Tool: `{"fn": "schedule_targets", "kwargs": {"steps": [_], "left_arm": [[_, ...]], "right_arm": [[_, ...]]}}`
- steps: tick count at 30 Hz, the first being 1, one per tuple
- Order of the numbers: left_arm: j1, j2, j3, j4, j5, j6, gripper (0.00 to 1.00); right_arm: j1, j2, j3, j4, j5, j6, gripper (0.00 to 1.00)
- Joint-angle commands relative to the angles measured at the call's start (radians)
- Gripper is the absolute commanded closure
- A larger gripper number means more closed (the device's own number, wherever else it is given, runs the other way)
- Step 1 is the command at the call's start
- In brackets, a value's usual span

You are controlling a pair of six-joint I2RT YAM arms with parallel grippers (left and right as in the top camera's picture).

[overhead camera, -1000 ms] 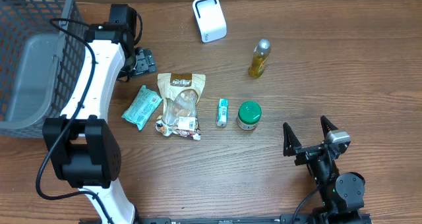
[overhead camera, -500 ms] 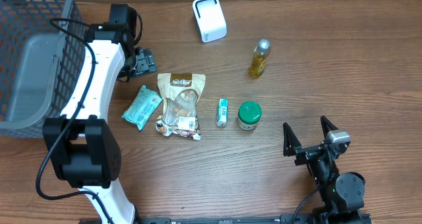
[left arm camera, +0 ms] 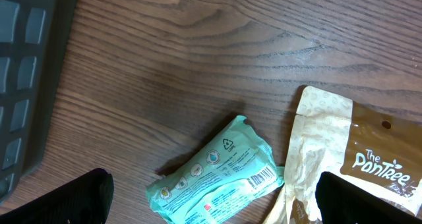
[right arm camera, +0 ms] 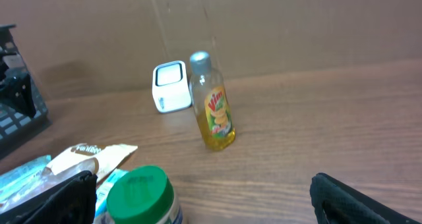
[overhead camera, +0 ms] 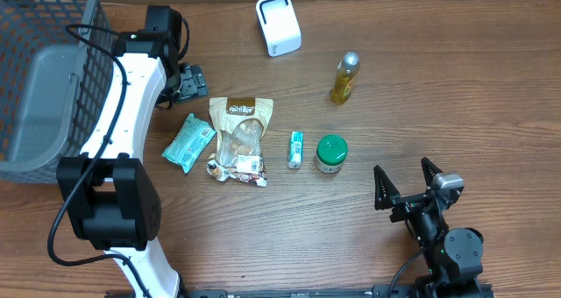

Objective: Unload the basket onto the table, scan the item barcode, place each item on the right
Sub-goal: 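Move the right gripper forward over the green-lidded jar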

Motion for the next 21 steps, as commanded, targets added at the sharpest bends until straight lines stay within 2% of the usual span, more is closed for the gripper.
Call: {"fn": "schedule_targets", "kwargs": {"steps": [1,7,13,21], "left_arm": [[-0.001,0.007,0.019,-0.003,-0.017,0.015,0.00],[-0.001,0.007,0.019,-0.003,-0.017,0.015,0.00],[-0.001,0.007,0.019,-0.003,-0.017,0.015,0.00],[-0.001,0.007,0.019,-0.003,-0.017,0.015,0.00]], "right_arm": [[-0.003,-0.007,0.100,-0.031,-0.005,0.025,0.00],[-0.003,0.007,0.248,-0.126,0.029,0.062,0.00],[-0.003,0.109,0.389,-0.213,0.043,0.067,0.00],[-0.003,0.469,0.708,-0.381,-0.016,0.068,0.00]]}}
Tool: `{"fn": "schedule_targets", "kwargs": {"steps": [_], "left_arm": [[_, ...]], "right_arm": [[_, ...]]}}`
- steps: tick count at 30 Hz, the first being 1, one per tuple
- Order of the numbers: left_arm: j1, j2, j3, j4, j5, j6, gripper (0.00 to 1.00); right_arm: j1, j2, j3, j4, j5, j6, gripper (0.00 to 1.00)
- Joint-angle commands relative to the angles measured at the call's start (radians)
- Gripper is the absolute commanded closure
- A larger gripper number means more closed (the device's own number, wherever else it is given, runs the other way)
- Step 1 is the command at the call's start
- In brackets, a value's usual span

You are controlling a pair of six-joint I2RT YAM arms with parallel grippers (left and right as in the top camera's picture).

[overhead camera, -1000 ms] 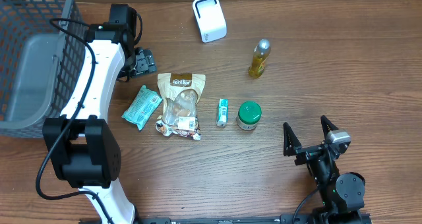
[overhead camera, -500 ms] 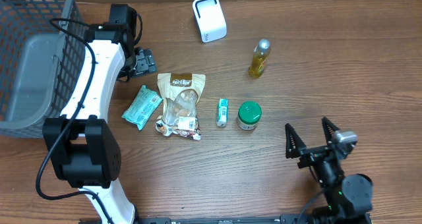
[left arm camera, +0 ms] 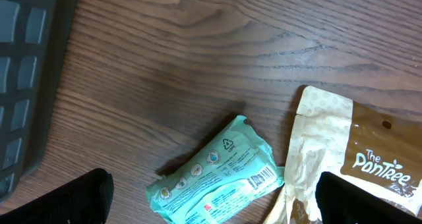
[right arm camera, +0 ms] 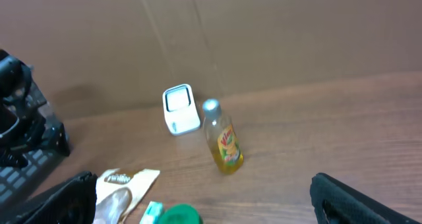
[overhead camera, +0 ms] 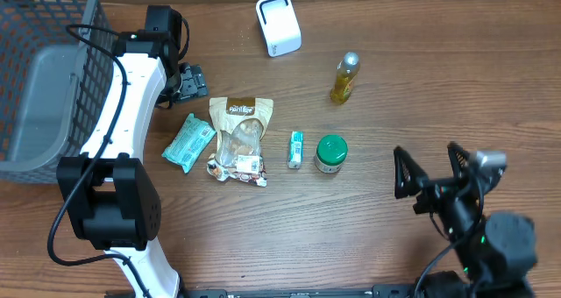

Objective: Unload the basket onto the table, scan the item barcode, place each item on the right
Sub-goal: 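Move the right gripper forward over the green-lidded jar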

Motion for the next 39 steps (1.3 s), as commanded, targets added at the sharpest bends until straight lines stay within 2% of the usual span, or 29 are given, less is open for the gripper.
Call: {"fn": "schedule_targets", "kwargs": {"steps": [1,6,13,18,21,27,37,39], "left_arm": [[-0.001,0.007,0.019,-0.002,-0.016,0.015,0.00],[-0.001,0.007,0.019,-0.002,-0.016,0.015,0.00],[-0.001,0.007,0.019,-0.002,-0.016,0.015,0.00],[-0.001,0.007,0.019,-0.002,-0.016,0.015,0.00],[-0.001,0.007,0.019,-0.002,-0.016,0.015,0.00],[-0.001,0.007,0.019,-0.002,-0.016,0.015,0.00],[-0.001,0.007,0.019,-0.002,-0.016,0.015,0.00],[-0.001,0.007,0.019,-0.002,-0.016,0.015,0.00]], "right_arm": [[-0.003,0.163,0.164,-0.065,-0.048,0.008,0.00],[-0.003,0.394,0.362,-0.238,-0.102,0.010,0.00],[-0.003,0.693,0.619,-0.510,-0.146,0.098,0.00],[-0.003,0.851,0.716,-0.647,-0.178,0.098,0.00],[-0.003,0.916,0.716,-0.669,-0.203,0.098,0.00],[-0.003,1.012,0.716,-0.621,-0.391,0.098,0.00],[-0.002,1.082,0.715,-0.586,-0.532,0.109,0.00],[-0.002,1.087,0.714,-0.586,-0.510,0.143,0.07]]}}
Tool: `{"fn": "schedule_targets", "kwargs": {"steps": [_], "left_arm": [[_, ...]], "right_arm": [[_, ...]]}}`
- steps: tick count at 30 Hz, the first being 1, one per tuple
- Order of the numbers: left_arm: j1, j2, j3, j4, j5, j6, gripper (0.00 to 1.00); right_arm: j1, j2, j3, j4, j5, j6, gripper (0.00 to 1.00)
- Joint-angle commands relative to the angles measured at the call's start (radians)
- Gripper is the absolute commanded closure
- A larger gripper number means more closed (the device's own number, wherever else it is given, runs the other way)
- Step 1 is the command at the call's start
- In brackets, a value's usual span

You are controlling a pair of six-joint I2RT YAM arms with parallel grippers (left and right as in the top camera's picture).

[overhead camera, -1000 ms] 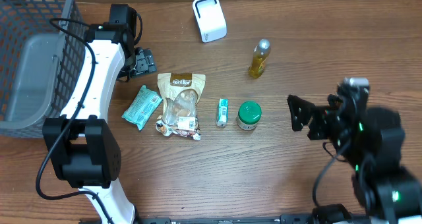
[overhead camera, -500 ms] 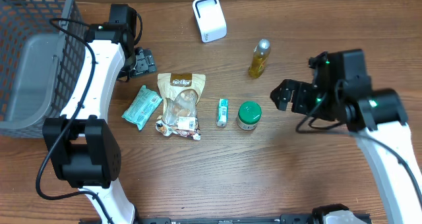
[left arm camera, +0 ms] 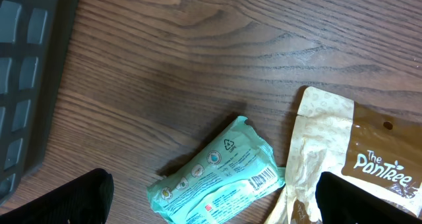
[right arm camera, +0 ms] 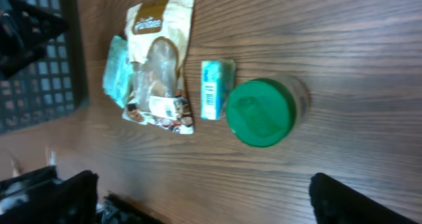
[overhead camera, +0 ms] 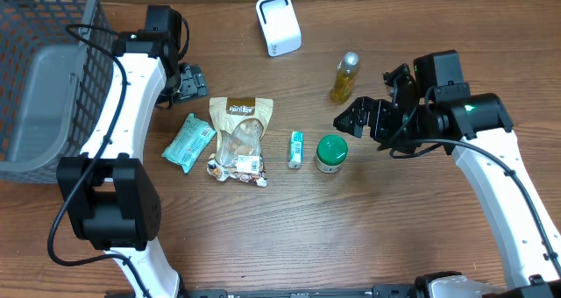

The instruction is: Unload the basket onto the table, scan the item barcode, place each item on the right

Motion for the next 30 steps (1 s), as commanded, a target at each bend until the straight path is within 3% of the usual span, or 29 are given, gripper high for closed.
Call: {"fn": "schedule_targets", "kwargs": {"steps": [1,8,17,30], "left_arm": [[-0.001,0.007,0.019,-0.002,-0.013,0.015,0.00],[-0.001,0.007,0.019,-0.002,-0.013,0.015,0.00],[-0.001,0.007,0.019,-0.002,-0.013,0.015,0.00],[-0.001,0.007,0.019,-0.002,-0.013,0.015,0.01]], "right_arm": [[0.000,0.008,0.023,0.005,-0.008,0.071,0.08],[0.064,0.011,-0.015,0.002,0.309,0.345,0.09],[0.260,0.097,-0.024,0.007,0.548,0.508,0.08],[0.352,0.298,-0.024,0.087,0.569,0.525,0.02]]}}
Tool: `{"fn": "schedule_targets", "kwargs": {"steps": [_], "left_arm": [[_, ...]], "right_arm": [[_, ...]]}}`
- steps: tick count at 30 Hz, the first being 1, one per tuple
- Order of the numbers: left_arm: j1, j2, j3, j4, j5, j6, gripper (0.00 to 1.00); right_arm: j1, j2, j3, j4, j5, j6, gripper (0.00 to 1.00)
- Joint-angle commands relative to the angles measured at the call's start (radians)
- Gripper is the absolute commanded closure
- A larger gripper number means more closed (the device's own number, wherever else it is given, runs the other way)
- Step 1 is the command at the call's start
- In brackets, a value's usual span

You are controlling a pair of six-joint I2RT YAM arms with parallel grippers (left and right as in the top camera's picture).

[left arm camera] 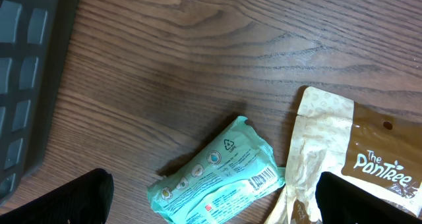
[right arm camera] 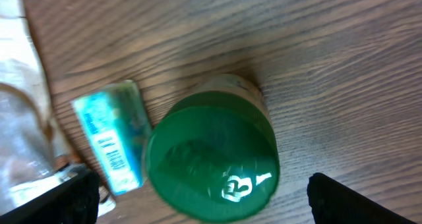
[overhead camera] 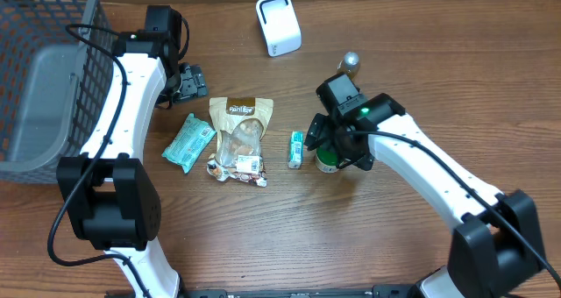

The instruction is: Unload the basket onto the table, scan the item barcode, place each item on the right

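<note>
A jar with a green lid [right arm camera: 211, 165] stands upright mid-table, largely covered in the overhead view by my right gripper [overhead camera: 336, 147]. That gripper [right arm camera: 211, 207] is open just above the lid, one finger on each side and neither touching it. The white scanner [overhead camera: 279, 24] stands at the back. To the jar's left lies a small teal box [right arm camera: 112, 141], barcode up. My left gripper [left arm camera: 211, 211] hangs open above a teal packet [left arm camera: 217, 178], whose barcode faces up, and the edge of a brown pouch [left arm camera: 349, 165].
A yellow bottle [overhead camera: 351, 61] stands behind the right arm, mostly hidden by it. A dark wire basket [overhead camera: 44, 70] with a grey liner fills the left edge. Teal packet [overhead camera: 188, 142], pouch [overhead camera: 239, 140] and small box [overhead camera: 296, 149] lie in a row left of the jar.
My right gripper was high and to the right of the jar, looking down on the whole row; now it is low, right over the green lid. The left arm has not moved.
My right gripper first stood open and low at the table's front right, looking across at the bottle and jar. It was then higher, then above the table beside the jar facing down, and now straddles the jar. No item has moved.
</note>
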Motion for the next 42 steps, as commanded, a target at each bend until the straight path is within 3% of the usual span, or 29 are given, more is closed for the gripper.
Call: {"fn": "schedule_targets", "kwargs": {"steps": [1,10,17,22,24,33,42], "left_arm": [[-0.001,0.007,0.019,-0.002,-0.013,0.015,0.00],[-0.001,0.007,0.019,-0.002,-0.013,0.015,0.00],[-0.001,0.007,0.019,-0.002,-0.013,0.015,0.00],[-0.001,0.007,0.019,-0.002,-0.013,0.015,0.00],[-0.001,0.007,0.019,-0.002,-0.013,0.015,0.00],[-0.001,0.007,0.019,-0.002,-0.013,0.015,0.00],[-0.001,0.007,0.019,-0.002,-0.013,0.015,0.00]], "right_arm": [[0.003,0.043,-0.009,0.009,0.023,0.014,0.02],[0.003,0.109,-0.009,0.024,0.031,0.010,0.03],[0.003,0.109,-0.009,0.019,0.042,0.009,0.29],[0.003,0.109,-0.009,0.011,0.079,0.005,0.32],[0.003,0.109,-0.009,0.004,0.156,0.000,0.40],[0.003,0.109,-0.009,0.006,0.315,-0.029,0.40],[-0.047,0.109,-0.009,0.016,0.305,-0.032,0.36]]}}
